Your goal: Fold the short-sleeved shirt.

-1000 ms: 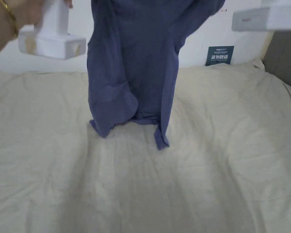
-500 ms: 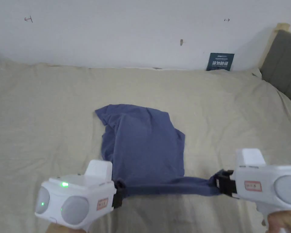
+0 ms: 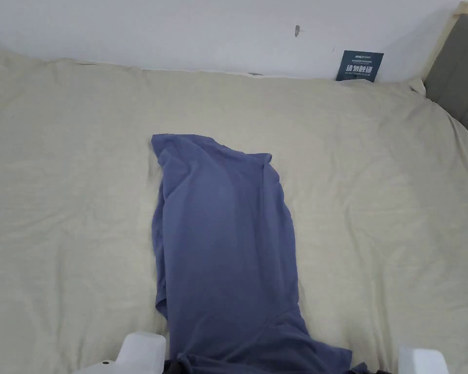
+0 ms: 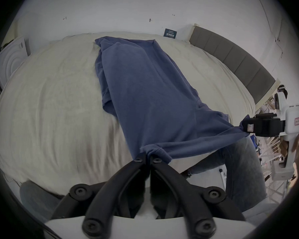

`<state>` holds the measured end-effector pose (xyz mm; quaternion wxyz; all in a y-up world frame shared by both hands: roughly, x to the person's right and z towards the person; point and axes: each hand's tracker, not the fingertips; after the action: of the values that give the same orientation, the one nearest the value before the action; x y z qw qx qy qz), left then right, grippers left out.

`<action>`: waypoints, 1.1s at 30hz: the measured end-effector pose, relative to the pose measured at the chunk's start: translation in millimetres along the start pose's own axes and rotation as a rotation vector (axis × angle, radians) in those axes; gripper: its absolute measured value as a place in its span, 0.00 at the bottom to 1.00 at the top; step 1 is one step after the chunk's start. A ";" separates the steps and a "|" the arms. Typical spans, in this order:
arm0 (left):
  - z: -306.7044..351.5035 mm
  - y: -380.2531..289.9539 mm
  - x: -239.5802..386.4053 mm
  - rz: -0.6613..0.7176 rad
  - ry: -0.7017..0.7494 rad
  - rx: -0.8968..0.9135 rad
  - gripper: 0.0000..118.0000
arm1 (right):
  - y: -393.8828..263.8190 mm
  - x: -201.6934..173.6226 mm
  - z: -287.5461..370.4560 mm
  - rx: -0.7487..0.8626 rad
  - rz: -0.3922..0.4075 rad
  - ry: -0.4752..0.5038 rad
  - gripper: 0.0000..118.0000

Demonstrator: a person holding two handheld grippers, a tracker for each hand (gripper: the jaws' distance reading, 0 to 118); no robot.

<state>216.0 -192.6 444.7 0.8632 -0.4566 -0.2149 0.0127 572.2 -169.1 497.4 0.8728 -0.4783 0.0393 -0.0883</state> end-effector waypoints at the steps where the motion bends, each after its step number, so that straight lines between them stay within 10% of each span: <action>1: 4.3 2.4 -3.1 0.036 0.009 0.010 0.49 | 1.5 0.1 1.9 0.019 -0.013 -0.006 0.48; 2: 8.2 4.6 -6.0 0.072 0.004 0.037 0.77 | 4.5 0.2 4.2 0.047 -0.024 -0.023 0.73; 4: 21.2 13.8 -15.8 0.148 -0.004 0.120 0.99 | 14.1 3.2 12.9 0.103 -0.039 -0.036 0.80; 10: 74.1 67.2 -35.8 0.227 0.087 0.484 1.00 | 59.9 -8.8 58.0 0.354 -0.031 -0.042 0.93; 17: 100.3 96.7 -9.4 -0.050 0.464 0.802 1.00 | 78.8 -61.3 94.5 0.747 0.217 -0.212 0.99; 20: 102.5 93.0 0.0 -0.079 0.477 0.831 0.78 | 77.2 -76.1 94.7 0.791 0.209 -0.186 0.98; 22: 101.1 90.5 3.7 -0.100 0.486 0.824 0.48 | 74.8 -82.6 94.5 0.796 0.198 -0.157 0.88; 23: 99.8 88.4 6.2 -0.111 0.494 0.817 0.26 | 75.1 -84.4 93.3 0.794 0.197 -0.150 0.68; 26: 96.8 83.3 7.0 -0.095 0.471 0.796 0.00 | 72.6 -90.5 89.6 0.783 0.195 -0.143 0.05; 33: 93.7 76.9 8.3 -0.089 0.436 0.725 0.00 | 72.7 -95.9 82.1 0.735 0.176 -0.109 0.01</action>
<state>201.1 -72.6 432.6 0.9929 -0.1059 -0.0283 -0.0468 499.1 -44.4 479.0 0.9912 -0.1322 -0.0007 0.0042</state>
